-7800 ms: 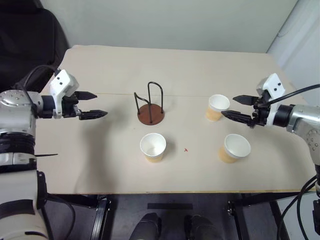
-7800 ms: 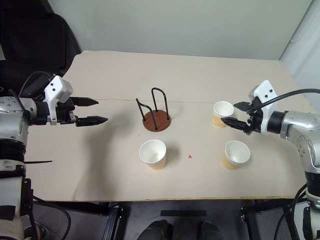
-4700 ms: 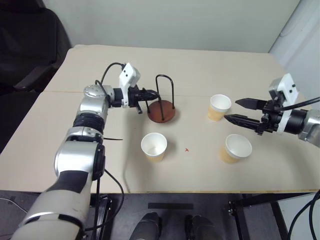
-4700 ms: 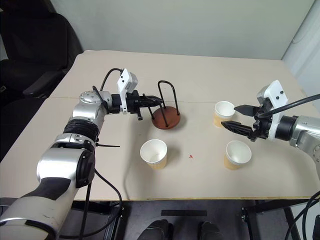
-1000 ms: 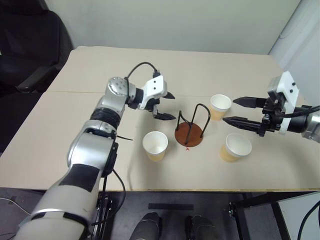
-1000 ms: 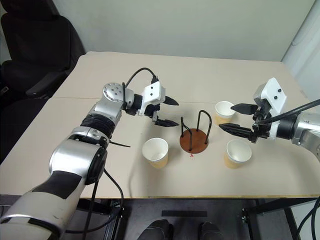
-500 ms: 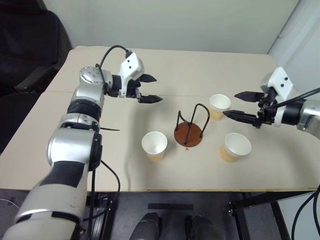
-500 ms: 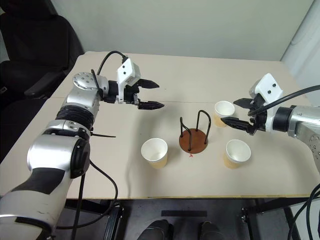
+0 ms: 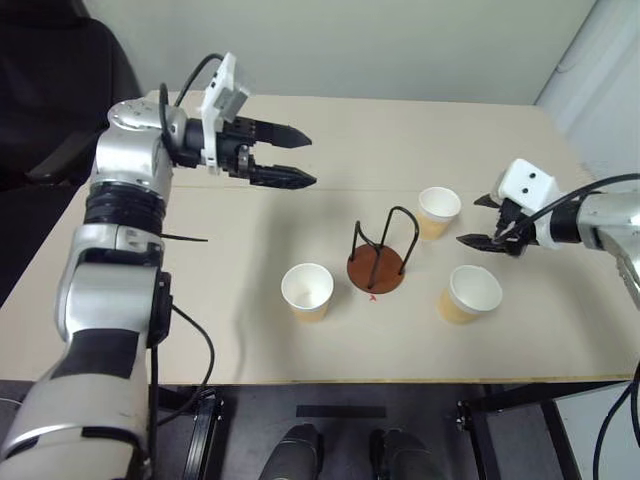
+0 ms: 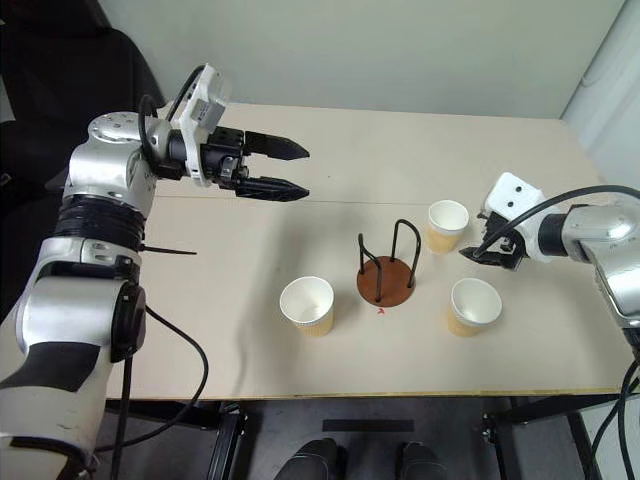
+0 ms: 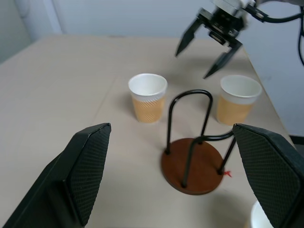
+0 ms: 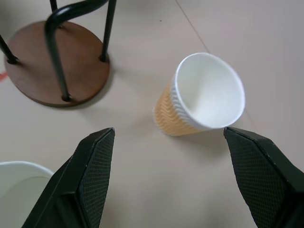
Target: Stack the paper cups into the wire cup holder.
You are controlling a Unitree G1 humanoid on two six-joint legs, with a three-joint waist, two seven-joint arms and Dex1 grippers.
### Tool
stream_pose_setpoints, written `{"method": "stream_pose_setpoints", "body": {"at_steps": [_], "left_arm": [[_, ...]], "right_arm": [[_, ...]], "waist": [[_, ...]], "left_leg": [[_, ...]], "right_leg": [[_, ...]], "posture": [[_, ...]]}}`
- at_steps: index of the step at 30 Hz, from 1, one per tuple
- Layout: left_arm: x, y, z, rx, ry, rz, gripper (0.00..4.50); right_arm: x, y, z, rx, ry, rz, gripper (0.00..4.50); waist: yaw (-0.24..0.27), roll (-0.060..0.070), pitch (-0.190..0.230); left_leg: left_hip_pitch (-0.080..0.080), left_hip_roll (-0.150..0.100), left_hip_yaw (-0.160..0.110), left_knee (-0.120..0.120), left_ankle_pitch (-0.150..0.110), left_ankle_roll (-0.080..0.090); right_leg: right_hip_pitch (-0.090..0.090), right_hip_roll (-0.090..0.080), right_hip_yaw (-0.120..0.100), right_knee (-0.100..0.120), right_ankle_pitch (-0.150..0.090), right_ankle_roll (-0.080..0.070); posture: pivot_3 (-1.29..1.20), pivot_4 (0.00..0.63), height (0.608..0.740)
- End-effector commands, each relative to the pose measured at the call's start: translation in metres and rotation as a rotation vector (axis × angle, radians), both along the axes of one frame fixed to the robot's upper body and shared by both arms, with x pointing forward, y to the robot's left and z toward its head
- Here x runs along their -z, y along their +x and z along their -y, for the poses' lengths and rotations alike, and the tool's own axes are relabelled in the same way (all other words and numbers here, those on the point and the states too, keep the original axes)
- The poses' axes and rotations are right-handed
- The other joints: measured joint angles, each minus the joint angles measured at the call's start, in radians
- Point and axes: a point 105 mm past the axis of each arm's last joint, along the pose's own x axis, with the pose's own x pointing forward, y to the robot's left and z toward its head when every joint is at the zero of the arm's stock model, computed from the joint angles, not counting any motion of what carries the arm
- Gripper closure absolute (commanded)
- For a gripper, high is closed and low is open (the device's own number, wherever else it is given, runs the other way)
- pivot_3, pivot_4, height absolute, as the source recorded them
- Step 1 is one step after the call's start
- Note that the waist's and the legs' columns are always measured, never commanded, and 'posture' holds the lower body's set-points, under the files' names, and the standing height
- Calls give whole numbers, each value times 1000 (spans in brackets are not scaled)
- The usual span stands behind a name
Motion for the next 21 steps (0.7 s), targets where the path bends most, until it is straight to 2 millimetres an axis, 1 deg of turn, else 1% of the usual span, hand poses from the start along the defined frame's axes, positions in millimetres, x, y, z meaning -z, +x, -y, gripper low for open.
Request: {"method": "stream_pose_setpoints", "body": {"at_steps": [1,5,7,13,18,21], "left_arm": [[4,-12,-3,56,89,41,99],[20,-14,-13,39,192,62,99],[24,-15,-16,36,221,70,99],[24,-16,-18,35,209,71,99],[24,-17,-19,35,208,72,99],[24,-18,-19,33,207,72,99]], "right_arm": [[-13,9,-5,-31,-48,63,766],[-12,16,-11,-60,-72,63,766],[-11,19,-13,-72,-80,60,766],[-4,30,-20,-101,-100,40,766],[1,39,-21,-112,-121,29,766],[6,47,-21,-117,-146,17,766]], "waist": [[-3,0,0],[-4,0,0],[-4,0,0],[-4,0,0],[-5,0,0],[-5,0,0]], "left_leg": [[0,0,0,0,0,0],[0,0,-1,1,0,1],[-1,0,-1,1,0,1],[-2,-1,-2,1,0,1],[-2,0,-2,1,0,1],[-2,-1,-2,0,0,1]], "right_leg": [[0,0,0,0,0,0],[0,0,-1,0,0,0],[0,0,-1,0,0,0],[0,-1,-1,-1,0,0],[0,-1,-1,-1,0,0],[0,-1,-1,-1,0,0]], "posture": [[0,150,740],[0,150,740],[0,150,740],[0,150,740],[0,150,740],[0,150,740]]}}
